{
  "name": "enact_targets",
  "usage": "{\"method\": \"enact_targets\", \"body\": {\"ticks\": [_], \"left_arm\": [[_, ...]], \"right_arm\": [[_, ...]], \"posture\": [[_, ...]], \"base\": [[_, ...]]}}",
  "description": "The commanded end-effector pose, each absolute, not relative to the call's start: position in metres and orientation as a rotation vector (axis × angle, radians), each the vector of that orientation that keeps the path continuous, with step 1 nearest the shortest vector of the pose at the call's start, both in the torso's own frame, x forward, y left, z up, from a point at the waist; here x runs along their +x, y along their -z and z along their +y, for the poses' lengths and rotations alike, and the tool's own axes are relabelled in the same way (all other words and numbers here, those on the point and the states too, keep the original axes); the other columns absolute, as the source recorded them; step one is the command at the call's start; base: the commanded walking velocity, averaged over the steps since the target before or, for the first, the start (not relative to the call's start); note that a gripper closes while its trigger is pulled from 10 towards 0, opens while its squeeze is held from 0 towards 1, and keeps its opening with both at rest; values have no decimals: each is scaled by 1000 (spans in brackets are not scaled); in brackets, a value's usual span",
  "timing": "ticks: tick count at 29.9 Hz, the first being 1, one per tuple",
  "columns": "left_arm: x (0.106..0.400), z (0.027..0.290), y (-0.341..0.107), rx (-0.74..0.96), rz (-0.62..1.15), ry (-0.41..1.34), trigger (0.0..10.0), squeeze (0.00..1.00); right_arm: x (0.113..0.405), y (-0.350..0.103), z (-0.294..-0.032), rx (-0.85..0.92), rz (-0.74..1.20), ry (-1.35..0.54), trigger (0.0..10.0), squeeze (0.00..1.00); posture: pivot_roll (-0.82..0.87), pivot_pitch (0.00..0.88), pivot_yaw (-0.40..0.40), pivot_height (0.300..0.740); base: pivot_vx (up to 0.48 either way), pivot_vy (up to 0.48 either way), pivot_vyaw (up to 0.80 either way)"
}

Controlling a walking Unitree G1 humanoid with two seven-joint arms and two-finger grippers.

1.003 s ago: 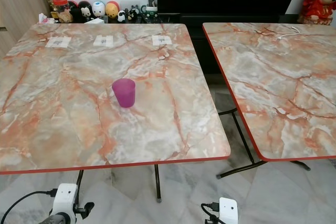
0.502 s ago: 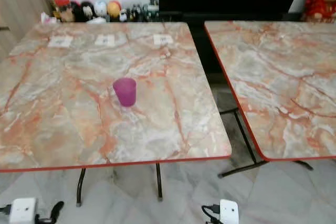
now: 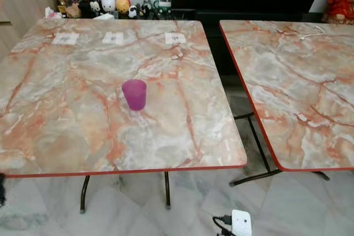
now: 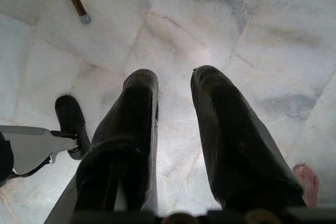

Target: Setting the table

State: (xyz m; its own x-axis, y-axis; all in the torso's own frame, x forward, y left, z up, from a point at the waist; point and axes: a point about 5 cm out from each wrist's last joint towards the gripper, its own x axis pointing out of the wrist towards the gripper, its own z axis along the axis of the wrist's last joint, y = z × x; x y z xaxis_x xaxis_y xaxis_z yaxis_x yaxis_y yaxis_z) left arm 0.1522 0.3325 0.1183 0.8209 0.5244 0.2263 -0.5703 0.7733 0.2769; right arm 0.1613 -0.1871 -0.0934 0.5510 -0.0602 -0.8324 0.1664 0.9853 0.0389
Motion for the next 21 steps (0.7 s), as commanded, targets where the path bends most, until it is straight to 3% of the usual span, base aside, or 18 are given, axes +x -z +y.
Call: {"method": "enact_targets", "body": {"ticks": [1,5,6,8,11,16,21], "left_arm": [[168,327,-146,402,-232,-580,10000,0],[191,312,-164,401,-299,-489,10000,0],[215,292,-174,353,-348,-372,10000,0],[228,277,-179,316,-361,-293,10000,0],[258,234,-172,215,-308,-21,10000,0],[276,212,-169,58,-271,67,10000,0],[285,205,-175,65,-288,113,10000,0]], "right_arm": [[159,94,-189,112,991,132,10000,0],[159,94,-189,110,992,129,10000,0],[159,94,-190,109,990,129,10000,0],[159,94,-190,111,989,131,10000,0],[159,94,-191,111,988,133,10000,0],[160,93,-192,119,977,143,10000,0],[159,93,-194,116,975,148,10000,0]], "posture": [[195,50,-57,740],[189,46,-57,740],[187,44,-57,740],[186,43,-58,740],[178,42,-59,740],[157,38,-50,740],[149,35,-44,740]], "base": [[0,0,0],[0,0,0],[0,0,0],[0,0,0],[0,0,0],[0,0,0],[0,0,0]]}}
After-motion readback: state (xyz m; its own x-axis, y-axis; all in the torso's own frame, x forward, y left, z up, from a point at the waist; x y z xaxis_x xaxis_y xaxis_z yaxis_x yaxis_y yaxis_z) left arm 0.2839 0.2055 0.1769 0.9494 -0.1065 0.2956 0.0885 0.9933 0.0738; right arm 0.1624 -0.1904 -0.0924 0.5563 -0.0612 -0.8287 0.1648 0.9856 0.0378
